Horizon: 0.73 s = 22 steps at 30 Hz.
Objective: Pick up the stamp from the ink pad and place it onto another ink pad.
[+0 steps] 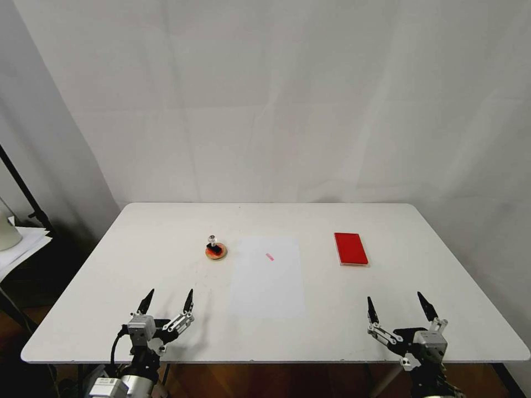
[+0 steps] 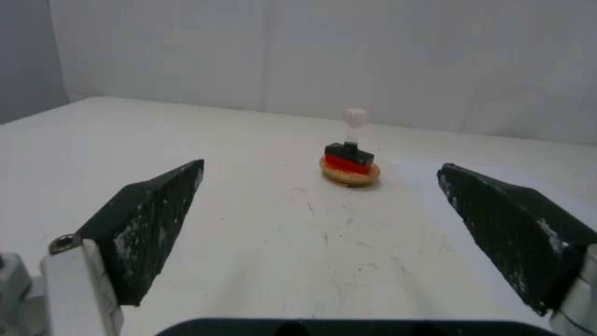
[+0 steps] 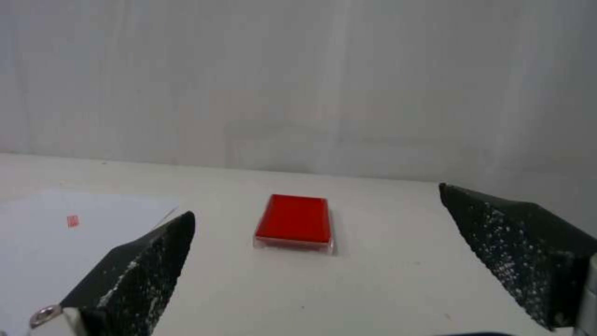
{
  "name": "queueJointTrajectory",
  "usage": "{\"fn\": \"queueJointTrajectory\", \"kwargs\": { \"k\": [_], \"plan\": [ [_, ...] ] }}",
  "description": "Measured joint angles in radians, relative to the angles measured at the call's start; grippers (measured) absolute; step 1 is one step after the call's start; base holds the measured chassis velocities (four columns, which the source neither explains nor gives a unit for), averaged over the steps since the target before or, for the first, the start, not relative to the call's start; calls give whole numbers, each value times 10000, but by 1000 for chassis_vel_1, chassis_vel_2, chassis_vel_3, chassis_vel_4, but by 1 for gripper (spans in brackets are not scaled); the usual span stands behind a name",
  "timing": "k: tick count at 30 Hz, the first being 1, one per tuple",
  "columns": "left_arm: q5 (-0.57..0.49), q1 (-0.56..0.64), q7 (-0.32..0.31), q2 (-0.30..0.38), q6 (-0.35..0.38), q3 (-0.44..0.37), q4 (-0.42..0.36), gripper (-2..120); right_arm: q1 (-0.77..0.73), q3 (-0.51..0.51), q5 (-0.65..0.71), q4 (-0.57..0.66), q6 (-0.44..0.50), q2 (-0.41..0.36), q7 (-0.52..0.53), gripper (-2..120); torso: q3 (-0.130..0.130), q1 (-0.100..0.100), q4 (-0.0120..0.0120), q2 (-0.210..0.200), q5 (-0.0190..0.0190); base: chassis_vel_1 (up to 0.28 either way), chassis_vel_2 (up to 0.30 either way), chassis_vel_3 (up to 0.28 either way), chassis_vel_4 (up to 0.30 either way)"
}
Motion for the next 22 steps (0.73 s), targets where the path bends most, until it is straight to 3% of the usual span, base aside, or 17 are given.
{"fn": "queueJointTrajectory", "kwargs": {
  "k": [22],
  "plan": [
    [0,0,0,0,0,0,0,100,154,-113,193,-73,-35,-16,-84,100,0,0,-1,0,0,0,0,0,0]
  ]
}}
